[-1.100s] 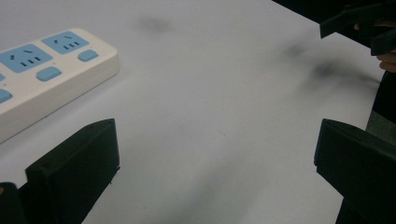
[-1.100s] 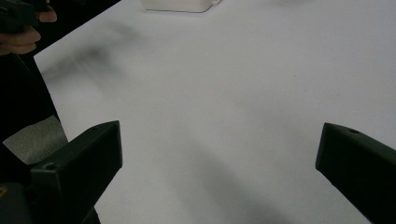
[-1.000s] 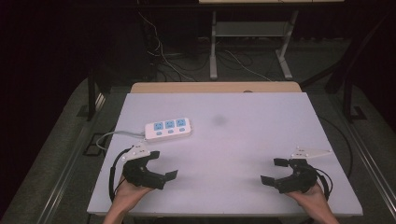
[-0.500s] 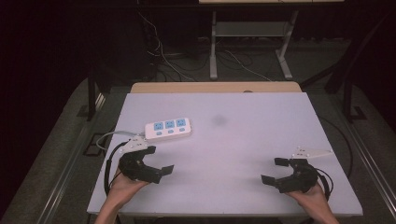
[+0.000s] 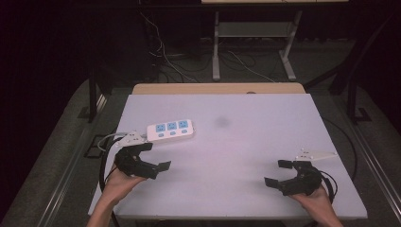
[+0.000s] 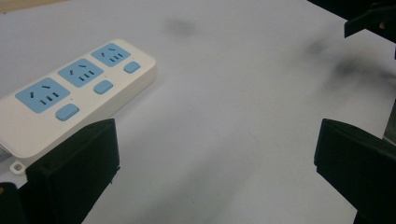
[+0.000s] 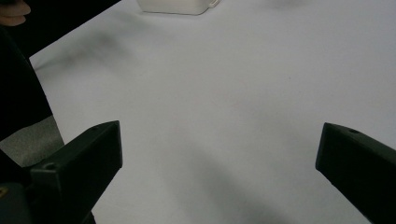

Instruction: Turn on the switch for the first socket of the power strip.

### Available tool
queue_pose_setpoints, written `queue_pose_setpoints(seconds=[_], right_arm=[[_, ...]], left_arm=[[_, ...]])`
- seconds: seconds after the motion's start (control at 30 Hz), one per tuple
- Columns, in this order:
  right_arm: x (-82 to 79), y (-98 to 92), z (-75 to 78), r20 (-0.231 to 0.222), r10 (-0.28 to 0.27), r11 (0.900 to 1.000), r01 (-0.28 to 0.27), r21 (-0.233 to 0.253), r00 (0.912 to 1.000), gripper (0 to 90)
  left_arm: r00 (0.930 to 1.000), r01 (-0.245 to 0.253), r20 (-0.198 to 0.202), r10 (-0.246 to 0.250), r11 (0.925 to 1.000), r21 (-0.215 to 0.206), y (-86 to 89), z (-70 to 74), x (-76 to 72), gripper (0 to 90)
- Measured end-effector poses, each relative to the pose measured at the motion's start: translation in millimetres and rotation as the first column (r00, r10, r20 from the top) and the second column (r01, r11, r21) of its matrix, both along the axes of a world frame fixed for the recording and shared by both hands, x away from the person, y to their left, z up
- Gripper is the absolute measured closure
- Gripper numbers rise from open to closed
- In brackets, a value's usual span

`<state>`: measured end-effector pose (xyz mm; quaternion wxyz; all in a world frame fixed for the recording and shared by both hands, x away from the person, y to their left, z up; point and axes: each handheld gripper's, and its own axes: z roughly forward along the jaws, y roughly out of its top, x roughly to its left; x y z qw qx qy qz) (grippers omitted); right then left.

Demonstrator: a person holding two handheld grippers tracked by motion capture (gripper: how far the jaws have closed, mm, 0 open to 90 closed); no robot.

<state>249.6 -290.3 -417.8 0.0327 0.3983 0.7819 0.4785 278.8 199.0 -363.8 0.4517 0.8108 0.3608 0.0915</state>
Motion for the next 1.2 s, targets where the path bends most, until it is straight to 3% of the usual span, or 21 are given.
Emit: queue_pose_setpoints(seconds=[0.67, 0.9, 1.2], right_arm=[[-0.2, -1.6, 0.1, 0.001, -0.006, 1.000, 0.006, -0.002, 1.0000, 0.2], [-0.2, -2.1, 0.0, 0.003, -0.004, 1.000, 0.004, -0.004, 1.0000, 0.2], [-0.3, -2.1, -0.2, 0.005, -0.002, 1.000, 0.002, -0.005, 1.0000, 0.2]], left_arm=[[0.9998, -0.004, -0.018, 0.005, 0.9988, 0.049, 9.6, 9.7, 22.0, 0.0], [0.9998, 0.002, -0.020, -0.001, 0.9988, 0.049, 13.9, 18.7, 32.2, 0.0], [0.9998, 0.007, -0.021, -0.005, 0.9967, 0.081, 15.1, 27.7, 44.4, 0.0]])
